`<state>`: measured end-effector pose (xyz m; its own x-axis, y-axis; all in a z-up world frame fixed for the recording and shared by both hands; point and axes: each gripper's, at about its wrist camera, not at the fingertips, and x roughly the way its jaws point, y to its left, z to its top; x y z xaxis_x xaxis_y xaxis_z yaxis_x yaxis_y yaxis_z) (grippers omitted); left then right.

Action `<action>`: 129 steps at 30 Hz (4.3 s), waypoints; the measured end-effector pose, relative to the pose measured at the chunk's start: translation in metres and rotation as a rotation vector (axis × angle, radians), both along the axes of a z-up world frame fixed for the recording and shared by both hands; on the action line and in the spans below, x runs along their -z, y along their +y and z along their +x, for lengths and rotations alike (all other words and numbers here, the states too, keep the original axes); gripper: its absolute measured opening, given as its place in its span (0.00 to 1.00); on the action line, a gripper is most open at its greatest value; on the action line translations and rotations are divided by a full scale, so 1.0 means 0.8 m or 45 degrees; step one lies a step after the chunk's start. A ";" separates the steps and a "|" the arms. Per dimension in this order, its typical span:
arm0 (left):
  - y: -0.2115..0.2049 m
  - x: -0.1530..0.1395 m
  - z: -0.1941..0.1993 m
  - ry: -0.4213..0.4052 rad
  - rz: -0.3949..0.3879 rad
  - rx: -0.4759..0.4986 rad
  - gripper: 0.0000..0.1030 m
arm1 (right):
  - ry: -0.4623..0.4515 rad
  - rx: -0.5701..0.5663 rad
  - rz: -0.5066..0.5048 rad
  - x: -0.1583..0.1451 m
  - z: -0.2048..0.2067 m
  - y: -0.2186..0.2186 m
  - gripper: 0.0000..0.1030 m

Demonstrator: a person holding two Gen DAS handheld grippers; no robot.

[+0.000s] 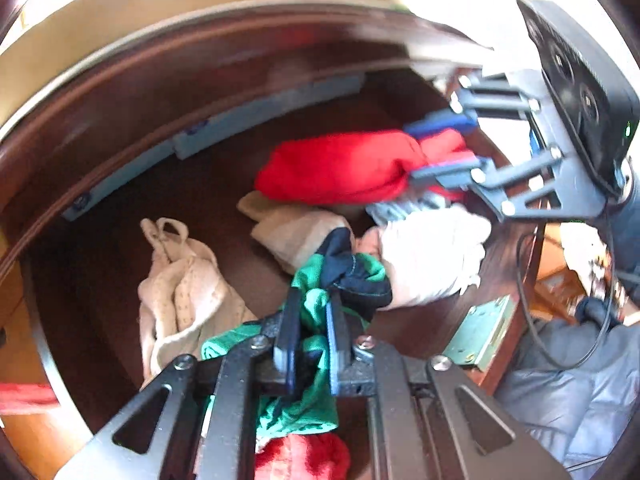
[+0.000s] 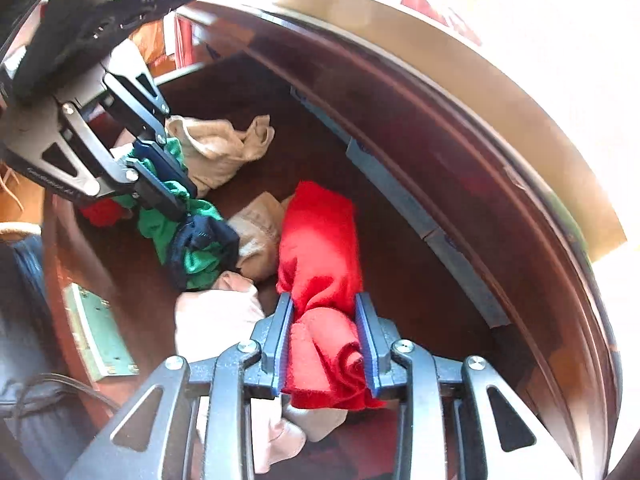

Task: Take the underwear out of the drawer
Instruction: 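Close the right tool on the red garment while the left grips the green-black sock, then lift the red garment with the right tool while the left lifts the green sock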

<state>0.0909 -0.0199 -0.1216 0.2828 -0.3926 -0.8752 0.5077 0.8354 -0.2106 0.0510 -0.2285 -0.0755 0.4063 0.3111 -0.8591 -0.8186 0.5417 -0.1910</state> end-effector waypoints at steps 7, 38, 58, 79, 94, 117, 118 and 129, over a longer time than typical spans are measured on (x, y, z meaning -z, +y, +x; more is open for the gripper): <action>0.030 -0.023 -0.021 -0.091 -0.079 -0.136 0.07 | 0.021 0.071 0.104 -0.008 -0.010 -0.023 0.31; 0.071 -0.084 -0.081 -0.452 -0.278 -0.484 0.06 | -0.031 0.270 0.564 -0.018 -0.037 -0.045 0.30; 0.073 -0.102 -0.096 -0.554 -0.340 -0.558 0.06 | -0.076 0.303 0.753 -0.034 -0.061 -0.061 0.29; 0.072 -0.126 -0.114 -0.702 -0.378 -0.603 0.06 | -0.185 0.285 0.893 -0.054 -0.080 -0.073 0.29; 0.076 -0.139 -0.120 -0.749 -0.405 -0.629 0.06 | -0.224 0.286 0.913 -0.061 -0.084 -0.077 0.27; 0.064 -0.174 -0.106 -0.825 -0.421 -0.625 0.06 | -0.369 0.300 1.020 -0.111 -0.082 -0.087 0.26; 0.063 -0.176 -0.105 -0.831 -0.422 -0.625 0.06 | -0.372 0.299 1.025 -0.113 -0.081 -0.087 0.26; 0.060 -0.188 -0.098 -0.866 -0.423 -0.632 0.06 | -0.398 0.299 1.055 -0.123 -0.076 -0.086 0.26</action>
<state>0.0126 0.0283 0.0288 0.9018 -0.2898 -0.3206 0.2080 0.9413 -0.2659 -0.0096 -0.2973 0.0230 0.7136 0.6589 -0.2382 -0.6465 0.7502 0.1386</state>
